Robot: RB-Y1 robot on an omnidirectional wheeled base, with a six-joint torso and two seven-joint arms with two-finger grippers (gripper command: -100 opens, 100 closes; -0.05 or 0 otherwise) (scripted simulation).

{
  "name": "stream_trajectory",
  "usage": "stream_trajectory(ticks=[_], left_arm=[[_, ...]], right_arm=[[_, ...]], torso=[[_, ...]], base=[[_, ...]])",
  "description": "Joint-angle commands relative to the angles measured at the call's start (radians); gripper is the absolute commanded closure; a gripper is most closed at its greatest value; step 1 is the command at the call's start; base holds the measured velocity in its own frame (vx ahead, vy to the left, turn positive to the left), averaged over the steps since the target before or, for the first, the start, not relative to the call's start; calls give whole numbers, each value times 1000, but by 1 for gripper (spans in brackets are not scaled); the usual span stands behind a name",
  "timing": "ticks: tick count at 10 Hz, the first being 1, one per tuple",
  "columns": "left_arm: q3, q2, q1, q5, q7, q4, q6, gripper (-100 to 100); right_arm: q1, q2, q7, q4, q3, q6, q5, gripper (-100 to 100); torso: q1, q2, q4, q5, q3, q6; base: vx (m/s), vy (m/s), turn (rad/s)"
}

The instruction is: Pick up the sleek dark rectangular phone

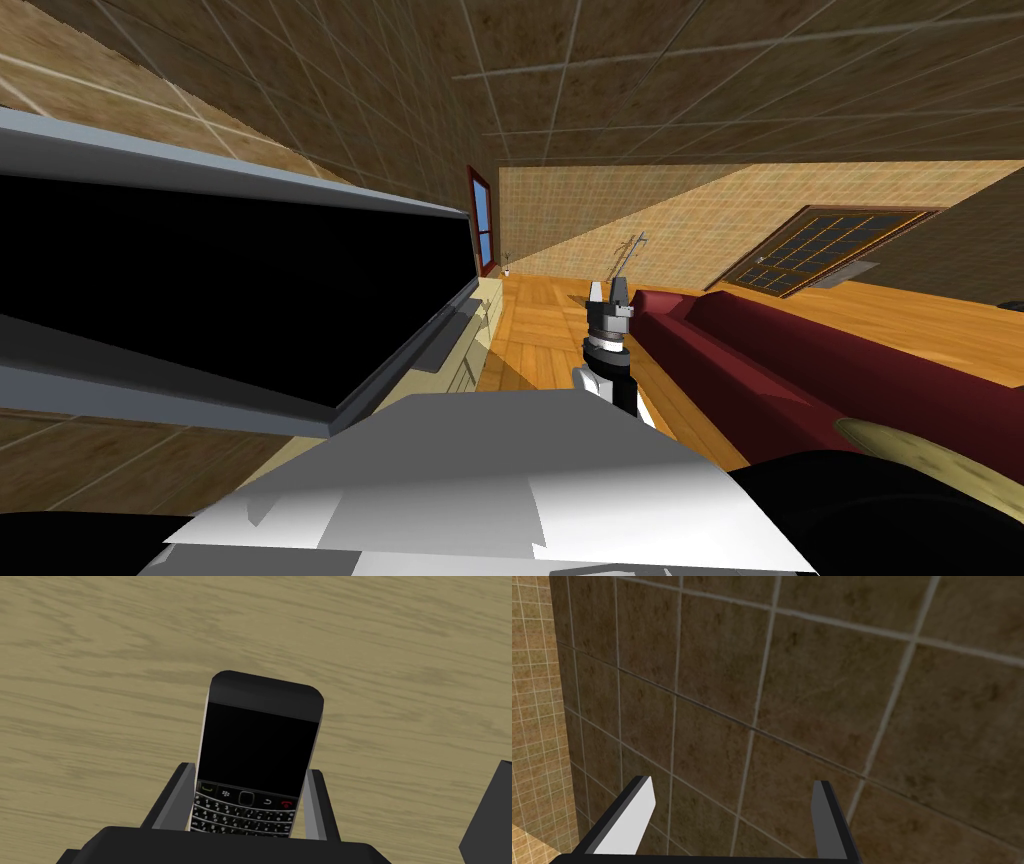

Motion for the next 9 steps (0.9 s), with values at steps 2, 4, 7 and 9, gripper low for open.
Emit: stream_trajectory(ticks=[2, 4, 7, 9], left_arm=[[0, 0, -1, -1, -2, -1, 0, 100], [0, 0, -1, 0, -1, -1, 0, 100], [15, 51, -3, 15, 6, -46, -44, 100], [11, 40, 1, 0, 16, -43, -31, 0]], right_arm=[[0, 0, 0, 0, 0, 0, 0, 0], [0, 0, 0, 0, 0, 0, 0, 0], [0, 0, 0, 0, 0, 0, 0, 0], [0, 0, 0, 0, 0, 0, 0, 0]], torso=[[0, 0, 0, 0, 0, -1], [0, 0, 0, 0, 0, -1], [-2, 1, 0, -1, 0, -1], [-3, 1, 0, -1, 0, -1]], base=[[0, 1, -6], [0, 0, 0], [-12, -31, 51], [-4, -16, 9]])
